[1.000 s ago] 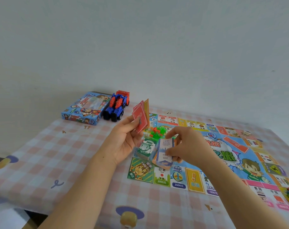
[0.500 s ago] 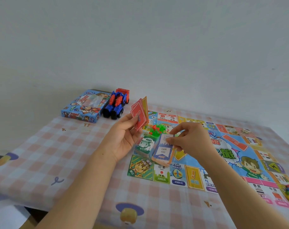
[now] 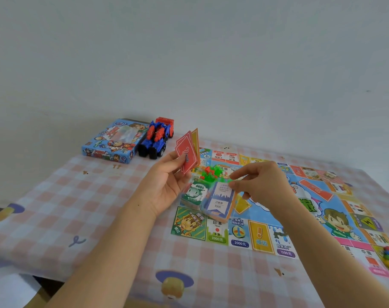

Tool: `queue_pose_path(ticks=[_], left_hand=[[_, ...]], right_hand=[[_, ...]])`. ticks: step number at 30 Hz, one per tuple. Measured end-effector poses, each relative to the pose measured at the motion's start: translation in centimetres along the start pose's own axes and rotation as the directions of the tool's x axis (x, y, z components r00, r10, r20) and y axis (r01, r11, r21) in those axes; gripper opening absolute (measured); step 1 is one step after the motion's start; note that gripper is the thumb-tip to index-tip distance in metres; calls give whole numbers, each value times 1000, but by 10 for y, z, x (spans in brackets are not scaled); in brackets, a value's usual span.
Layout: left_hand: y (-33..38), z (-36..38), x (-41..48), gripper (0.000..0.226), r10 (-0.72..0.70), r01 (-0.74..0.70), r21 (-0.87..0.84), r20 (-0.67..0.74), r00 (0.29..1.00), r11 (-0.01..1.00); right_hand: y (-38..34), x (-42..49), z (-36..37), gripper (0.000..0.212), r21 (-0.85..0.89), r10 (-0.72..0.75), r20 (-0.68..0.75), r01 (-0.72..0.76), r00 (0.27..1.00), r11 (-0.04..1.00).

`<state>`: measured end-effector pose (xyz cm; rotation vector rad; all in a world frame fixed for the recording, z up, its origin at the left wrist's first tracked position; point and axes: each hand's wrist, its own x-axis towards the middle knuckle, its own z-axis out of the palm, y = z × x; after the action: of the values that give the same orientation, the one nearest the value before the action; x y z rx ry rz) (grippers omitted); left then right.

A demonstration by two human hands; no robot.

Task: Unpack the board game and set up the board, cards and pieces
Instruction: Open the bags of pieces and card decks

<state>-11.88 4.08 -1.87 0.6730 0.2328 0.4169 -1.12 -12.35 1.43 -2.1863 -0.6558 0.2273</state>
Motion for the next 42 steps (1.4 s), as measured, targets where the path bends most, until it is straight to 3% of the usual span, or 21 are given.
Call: queue_pose_path(ticks=[14,21,26,28,31,35,39,42], left_hand=[[0,1,-1,26,-1,1,6,7,1000,1000],[0,1,-1,30,-7,7,8,2,1000,1000],[0,-1,0,32,-8,8,10,4,1000,1000],[0,-1,0,33,-9,9,12,7,1000,1000],[0,-1,-1,34,-10,10,14,9,1000,1000],[-1,-1,0,33,-7,6,13,6,1000,1000],[-1,-1,0,30,-7,6,16,14,1000,1000],[0,-1,0,30,-4,4,8,40,999,1000]], right_hand=[[-4,1,-22,10,97,-1,-130,14,992,995],[-5,0,-23,8,90,-1,-114,12,993,996],[-8,-4,-20,12,16,-129,-362,144,923,989],[-12,-6,-18,14,-2,-189,-391,204,901,979],[-14,-6,-17,11,44,-183,-327,209,927,977],[-11,-5,-12,8,90,-100,-132,112,986,990],[-3,-8,5,10,-92,-93,3,93,996,991],[-2,-10,13,10,-272,-179,-103,146,978,951]])
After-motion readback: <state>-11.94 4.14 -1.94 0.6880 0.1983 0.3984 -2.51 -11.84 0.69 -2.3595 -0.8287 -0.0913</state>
